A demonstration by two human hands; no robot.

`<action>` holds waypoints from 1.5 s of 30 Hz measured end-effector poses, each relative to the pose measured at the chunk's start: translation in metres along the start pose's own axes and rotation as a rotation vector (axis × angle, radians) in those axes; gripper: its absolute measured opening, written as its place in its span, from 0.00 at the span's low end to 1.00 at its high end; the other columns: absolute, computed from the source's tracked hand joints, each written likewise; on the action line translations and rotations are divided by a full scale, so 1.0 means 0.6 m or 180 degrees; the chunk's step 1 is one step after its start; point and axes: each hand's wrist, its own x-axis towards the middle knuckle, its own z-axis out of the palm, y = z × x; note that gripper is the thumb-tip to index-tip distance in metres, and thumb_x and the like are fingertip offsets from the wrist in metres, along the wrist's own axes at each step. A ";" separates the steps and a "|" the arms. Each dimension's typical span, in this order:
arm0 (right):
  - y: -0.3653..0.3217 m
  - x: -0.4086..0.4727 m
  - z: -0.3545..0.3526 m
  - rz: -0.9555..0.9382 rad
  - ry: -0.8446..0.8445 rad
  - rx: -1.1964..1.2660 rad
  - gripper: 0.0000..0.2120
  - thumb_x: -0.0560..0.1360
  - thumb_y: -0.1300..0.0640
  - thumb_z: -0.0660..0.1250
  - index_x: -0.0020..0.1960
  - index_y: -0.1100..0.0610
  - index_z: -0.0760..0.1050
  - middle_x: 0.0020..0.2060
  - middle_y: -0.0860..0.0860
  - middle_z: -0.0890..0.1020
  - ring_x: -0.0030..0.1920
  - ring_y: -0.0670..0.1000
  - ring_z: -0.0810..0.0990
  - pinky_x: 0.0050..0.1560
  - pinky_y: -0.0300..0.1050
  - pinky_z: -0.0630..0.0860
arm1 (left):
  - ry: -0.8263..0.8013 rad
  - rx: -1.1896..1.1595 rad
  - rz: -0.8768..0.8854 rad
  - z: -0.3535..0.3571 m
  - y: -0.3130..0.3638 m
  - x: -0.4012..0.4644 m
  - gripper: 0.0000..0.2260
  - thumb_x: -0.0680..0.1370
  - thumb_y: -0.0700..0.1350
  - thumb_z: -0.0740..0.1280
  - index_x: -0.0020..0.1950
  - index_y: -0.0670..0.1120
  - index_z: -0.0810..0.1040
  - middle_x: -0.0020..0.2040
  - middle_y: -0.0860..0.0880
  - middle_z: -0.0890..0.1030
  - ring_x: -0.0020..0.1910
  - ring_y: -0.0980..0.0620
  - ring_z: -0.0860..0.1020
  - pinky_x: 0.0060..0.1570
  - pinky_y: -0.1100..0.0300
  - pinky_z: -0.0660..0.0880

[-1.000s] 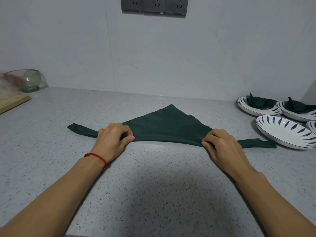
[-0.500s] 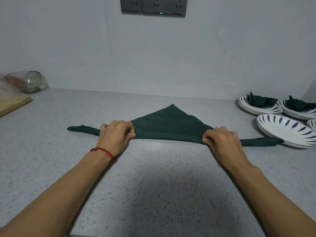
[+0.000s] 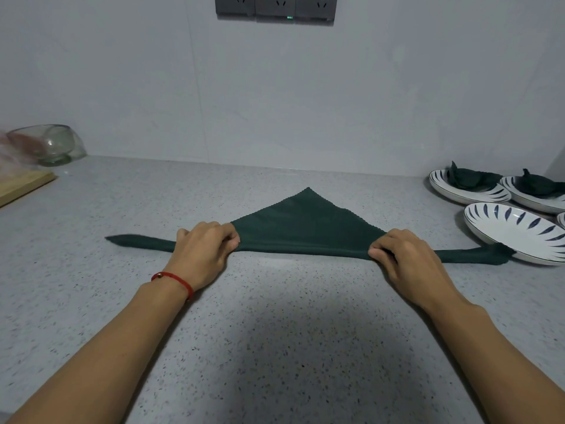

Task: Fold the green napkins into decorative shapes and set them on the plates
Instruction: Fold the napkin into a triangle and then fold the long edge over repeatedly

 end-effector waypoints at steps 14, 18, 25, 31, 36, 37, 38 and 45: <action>-0.004 -0.005 -0.004 -0.0010 -0.0037 0.0042 0.05 0.78 0.50 0.69 0.46 0.49 0.82 0.42 0.42 0.79 0.44 0.47 0.76 0.48 0.50 0.75 | 0.0078 -0.0038 0.0464 -0.012 -0.014 -0.003 0.02 0.77 0.45 0.72 0.45 0.51 0.83 0.44 0.56 0.77 0.46 0.53 0.73 0.51 0.44 0.74; -0.007 0.003 -0.003 0.0225 -0.0115 0.0192 0.06 0.80 0.52 0.67 0.44 0.48 0.78 0.39 0.42 0.78 0.42 0.47 0.77 0.43 0.46 0.73 | -0.0016 -0.0077 0.0365 -0.010 -0.013 0.000 0.03 0.80 0.45 0.68 0.46 0.53 0.79 0.40 0.57 0.78 0.43 0.53 0.74 0.51 0.46 0.74; -0.011 -0.002 -0.012 0.0050 -0.0089 0.0036 0.03 0.77 0.48 0.70 0.46 0.46 0.80 0.45 0.42 0.76 0.47 0.47 0.74 0.45 0.46 0.74 | 0.0067 -0.0018 0.0573 -0.016 -0.016 -0.002 0.01 0.78 0.50 0.70 0.46 0.55 0.80 0.43 0.57 0.77 0.43 0.54 0.74 0.48 0.49 0.75; -0.007 -0.002 -0.006 -0.0007 -0.0077 0.0019 0.06 0.80 0.52 0.67 0.45 0.49 0.79 0.40 0.43 0.77 0.43 0.49 0.75 0.46 0.52 0.75 | 0.0090 0.0145 0.0687 -0.011 -0.017 0.000 0.03 0.79 0.47 0.69 0.46 0.51 0.82 0.42 0.56 0.76 0.42 0.53 0.72 0.47 0.48 0.74; -0.010 0.003 -0.006 -0.0015 -0.0020 -0.0008 0.06 0.79 0.55 0.68 0.45 0.47 0.73 0.36 0.42 0.76 0.38 0.48 0.73 0.42 0.49 0.71 | 0.0178 0.0165 0.0555 -0.008 -0.009 0.006 0.02 0.79 0.47 0.69 0.48 0.52 0.76 0.37 0.59 0.72 0.39 0.53 0.71 0.47 0.52 0.69; -0.010 0.002 -0.005 -0.0035 0.0005 -0.0042 0.05 0.79 0.55 0.68 0.45 0.48 0.75 0.37 0.43 0.76 0.39 0.48 0.73 0.43 0.49 0.71 | 0.0222 0.0171 0.0587 -0.008 -0.008 0.006 0.04 0.78 0.46 0.70 0.47 0.52 0.76 0.35 0.59 0.72 0.38 0.53 0.71 0.45 0.53 0.68; -0.010 0.001 -0.005 -0.0036 0.0015 -0.0073 0.04 0.79 0.54 0.69 0.45 0.48 0.77 0.39 0.43 0.77 0.41 0.48 0.74 0.45 0.50 0.72 | 0.0231 0.0176 0.0630 -0.009 -0.008 0.005 0.05 0.78 0.45 0.71 0.45 0.52 0.75 0.35 0.59 0.72 0.38 0.53 0.71 0.45 0.53 0.68; -0.004 0.003 0.000 -0.0074 0.0029 -0.0127 0.05 0.79 0.54 0.68 0.45 0.51 0.79 0.41 0.45 0.77 0.43 0.49 0.74 0.47 0.51 0.74 | 0.0195 0.0156 0.0822 -0.008 -0.021 0.003 0.04 0.77 0.49 0.71 0.46 0.50 0.82 0.44 0.56 0.77 0.44 0.55 0.71 0.46 0.49 0.74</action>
